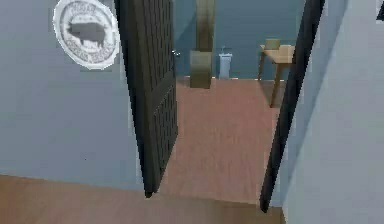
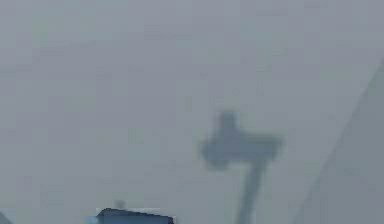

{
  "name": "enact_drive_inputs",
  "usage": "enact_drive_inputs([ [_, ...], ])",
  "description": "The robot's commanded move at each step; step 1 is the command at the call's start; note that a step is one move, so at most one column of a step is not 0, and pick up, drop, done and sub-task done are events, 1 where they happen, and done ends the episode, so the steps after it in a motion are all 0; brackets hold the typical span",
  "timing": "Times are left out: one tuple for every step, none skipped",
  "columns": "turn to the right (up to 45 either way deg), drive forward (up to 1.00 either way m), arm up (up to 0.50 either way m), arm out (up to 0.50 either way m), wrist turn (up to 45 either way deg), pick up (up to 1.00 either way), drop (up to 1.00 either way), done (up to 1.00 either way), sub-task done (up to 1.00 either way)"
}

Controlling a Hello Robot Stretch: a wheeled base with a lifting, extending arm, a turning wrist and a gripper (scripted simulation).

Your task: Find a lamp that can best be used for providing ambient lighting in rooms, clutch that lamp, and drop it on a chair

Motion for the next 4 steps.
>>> enact_drive_inputs([
  [-30.0, 0.0, 0.0, 0.0, 0.0, 0.0, 0.0, 0.0, 0.0],
  [0.0, 0.0, 0.5, 0.0, 0.0, 0.0, 0.0, 0.0, 0.0],
  [0.0, 0.0, 0.18, 0.0, 0.0, 0.0, 0.0, 0.0, 0.0],
  [0.0, 0.0, 0.0, 0.2, 0.0, 0.0, 0.0, 0.0, 0.0],
])
